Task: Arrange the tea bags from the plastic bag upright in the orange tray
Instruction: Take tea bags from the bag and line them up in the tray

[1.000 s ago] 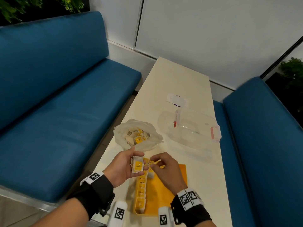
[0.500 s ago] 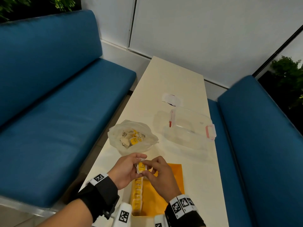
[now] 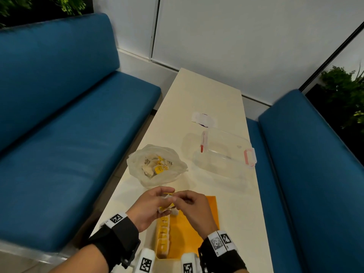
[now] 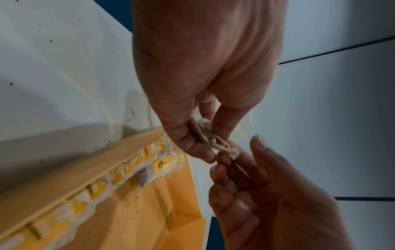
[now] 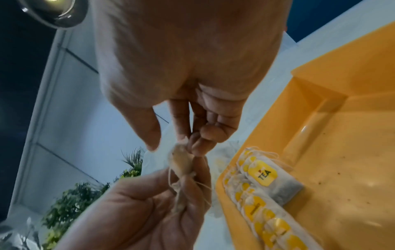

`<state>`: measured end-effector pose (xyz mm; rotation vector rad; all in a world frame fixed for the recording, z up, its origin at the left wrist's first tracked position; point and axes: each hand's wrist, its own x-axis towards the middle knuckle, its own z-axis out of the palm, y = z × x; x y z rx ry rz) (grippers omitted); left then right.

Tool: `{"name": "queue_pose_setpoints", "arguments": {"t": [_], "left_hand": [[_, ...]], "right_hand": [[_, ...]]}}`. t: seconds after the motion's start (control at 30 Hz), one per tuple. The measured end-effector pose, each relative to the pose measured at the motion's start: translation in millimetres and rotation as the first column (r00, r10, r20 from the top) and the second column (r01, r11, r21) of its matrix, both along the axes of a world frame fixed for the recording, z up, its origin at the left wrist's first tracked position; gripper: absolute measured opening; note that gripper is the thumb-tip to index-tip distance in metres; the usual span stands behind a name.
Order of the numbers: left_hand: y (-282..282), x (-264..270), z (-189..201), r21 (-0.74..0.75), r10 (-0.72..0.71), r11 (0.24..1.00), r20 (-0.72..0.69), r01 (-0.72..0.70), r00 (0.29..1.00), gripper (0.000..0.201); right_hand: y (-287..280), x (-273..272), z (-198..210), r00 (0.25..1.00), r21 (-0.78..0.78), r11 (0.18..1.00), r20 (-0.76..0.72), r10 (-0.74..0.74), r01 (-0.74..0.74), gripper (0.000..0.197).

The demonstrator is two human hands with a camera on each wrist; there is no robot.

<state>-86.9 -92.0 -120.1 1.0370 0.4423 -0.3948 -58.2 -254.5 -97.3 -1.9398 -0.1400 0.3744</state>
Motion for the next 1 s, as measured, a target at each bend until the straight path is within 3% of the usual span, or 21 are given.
{"name": "queue_pose_setpoints", "arguments": {"t": [0.2, 0.37, 0.47, 0.53, 0.63, 0.73, 0.8, 0.9, 1.0], "left_hand": [[3, -3, -1, 0.171, -0.080, 0.983, 0.066, 0.068, 0.995, 0.034], [10, -2, 3, 0.343, -0.164, 0.933, 0.138, 0.108, 0.977, 0.042], [8, 0, 3, 0.463, -0.236, 0.878, 0.195, 0.123, 0.952, 0.027], [7, 1, 0, 0.514, -0.218, 0.855, 0.229, 0.072, 0.949, 0.013], [7, 1, -4, 0.510, -0.171, 0.860, 0.250, 0.020, 0.953, 0.010], [9, 1, -5, 0.512, -0.147, 0.859, 0.262, -0.008, 0.954, 0.010], [10, 1, -7, 0.507, -0.148, 0.862, 0.271, -0.010, 0.951, 0.009], [12, 1, -8, 0.508, -0.147, 0.861, 0.262, -0.007, 0.954, 0.016], [16, 1, -15, 0.563, -0.145, 0.826, 0.215, -0.001, 0.966, 0.011]], "right_hand": [[-1, 10, 12, 0.998, -0.197, 0.980, 0.040, 0.048, -0.039, 0.034], [-4, 20, 38, 0.935, -0.439, 0.866, 0.136, 0.327, -0.239, 0.036], [-1, 23, 45, 0.911, -0.443, 0.849, 0.148, 0.386, -0.288, 0.031], [0, 22, 44, 0.921, -0.378, 0.891, 0.189, 0.340, -0.251, 0.028], [-2, 24, 37, 0.975, -0.269, 0.957, 0.157, 0.159, -0.113, 0.025], [-5, 25, 28, 0.987, -0.308, 0.948, 0.102, 0.123, -0.087, 0.011], [-8, 24, 25, 0.991, -0.243, 0.965, 0.061, 0.121, -0.102, 0.007], [-16, 27, 20, 0.999, -0.092, 0.995, -0.024, 0.022, -0.024, 0.006], [-29, 32, 8, 0.997, -0.156, 0.987, -0.058, -0.059, 0.050, 0.013]]}}
